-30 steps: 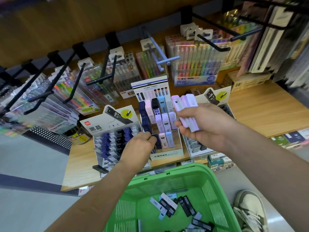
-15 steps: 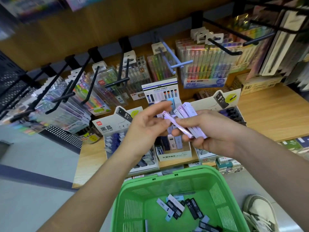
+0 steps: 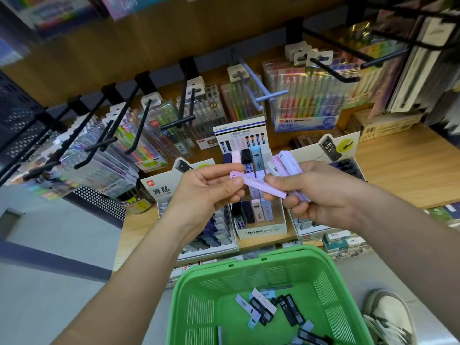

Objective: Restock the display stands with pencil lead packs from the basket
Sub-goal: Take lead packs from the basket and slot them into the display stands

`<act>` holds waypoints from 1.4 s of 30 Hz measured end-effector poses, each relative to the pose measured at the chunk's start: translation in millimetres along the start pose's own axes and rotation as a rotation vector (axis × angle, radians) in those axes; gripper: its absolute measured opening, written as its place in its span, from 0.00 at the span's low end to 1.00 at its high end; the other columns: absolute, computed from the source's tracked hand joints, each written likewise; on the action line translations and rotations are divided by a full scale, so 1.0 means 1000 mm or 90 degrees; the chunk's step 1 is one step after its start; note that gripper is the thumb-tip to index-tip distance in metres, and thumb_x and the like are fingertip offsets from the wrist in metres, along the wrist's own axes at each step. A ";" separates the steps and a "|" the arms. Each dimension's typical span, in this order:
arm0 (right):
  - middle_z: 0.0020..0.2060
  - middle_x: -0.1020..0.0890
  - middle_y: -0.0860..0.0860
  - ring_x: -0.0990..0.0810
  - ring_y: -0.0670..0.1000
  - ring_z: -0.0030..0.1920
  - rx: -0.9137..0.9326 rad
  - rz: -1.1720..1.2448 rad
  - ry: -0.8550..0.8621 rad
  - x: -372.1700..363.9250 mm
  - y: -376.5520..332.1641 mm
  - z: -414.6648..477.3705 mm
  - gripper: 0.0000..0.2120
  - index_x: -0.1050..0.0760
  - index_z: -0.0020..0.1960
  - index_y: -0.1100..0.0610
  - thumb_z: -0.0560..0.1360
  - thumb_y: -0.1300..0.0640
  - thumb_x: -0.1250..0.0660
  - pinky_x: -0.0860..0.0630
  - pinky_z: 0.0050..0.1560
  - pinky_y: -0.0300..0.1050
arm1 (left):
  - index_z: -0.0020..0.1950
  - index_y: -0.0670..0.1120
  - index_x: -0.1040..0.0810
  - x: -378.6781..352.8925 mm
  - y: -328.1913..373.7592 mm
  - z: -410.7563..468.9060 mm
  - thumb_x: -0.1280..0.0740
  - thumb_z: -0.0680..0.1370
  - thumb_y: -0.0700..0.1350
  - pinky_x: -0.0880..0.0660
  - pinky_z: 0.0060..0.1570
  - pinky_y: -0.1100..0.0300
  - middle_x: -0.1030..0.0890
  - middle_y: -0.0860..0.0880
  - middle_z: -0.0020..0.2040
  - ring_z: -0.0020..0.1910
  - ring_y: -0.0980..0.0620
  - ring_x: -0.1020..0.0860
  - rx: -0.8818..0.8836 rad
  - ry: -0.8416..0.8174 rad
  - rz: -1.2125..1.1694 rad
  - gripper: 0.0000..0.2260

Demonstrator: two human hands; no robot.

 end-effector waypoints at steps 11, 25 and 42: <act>0.40 0.23 0.56 0.29 0.47 0.27 0.033 0.027 0.195 0.015 -0.003 0.007 0.12 0.24 0.58 0.64 0.76 0.64 0.34 0.35 0.20 0.35 | 0.48 0.48 0.15 0.035 -0.005 0.014 0.31 0.77 0.41 0.21 0.39 0.60 0.17 0.50 0.35 0.34 0.52 0.21 -0.061 0.189 0.464 0.05; 0.46 0.21 0.60 0.19 0.52 0.35 0.074 0.099 0.220 0.020 -0.006 0.006 0.11 0.27 0.59 0.64 0.77 0.68 0.33 0.20 0.29 0.41 | 0.51 0.48 0.17 0.015 -0.047 0.066 0.33 0.78 0.47 0.26 0.48 0.54 0.17 0.48 0.46 0.45 0.48 0.23 -0.177 0.114 0.889 0.07; 0.36 0.18 0.56 0.17 0.47 0.28 0.089 0.100 0.195 0.018 -0.006 0.003 0.08 0.23 0.55 0.64 0.77 0.62 0.31 0.23 0.26 0.37 | 0.53 0.48 0.18 0.005 -0.065 0.079 0.33 0.77 0.45 0.34 0.46 0.57 0.20 0.48 0.49 0.51 0.47 0.27 -0.257 0.112 0.968 0.07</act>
Point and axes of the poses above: each hand's wrist, its own z-axis towards the middle knuckle, its own x-axis out of the back of the hand, y = z × x, the point moved 2 cm from there along z, towards the middle knuckle
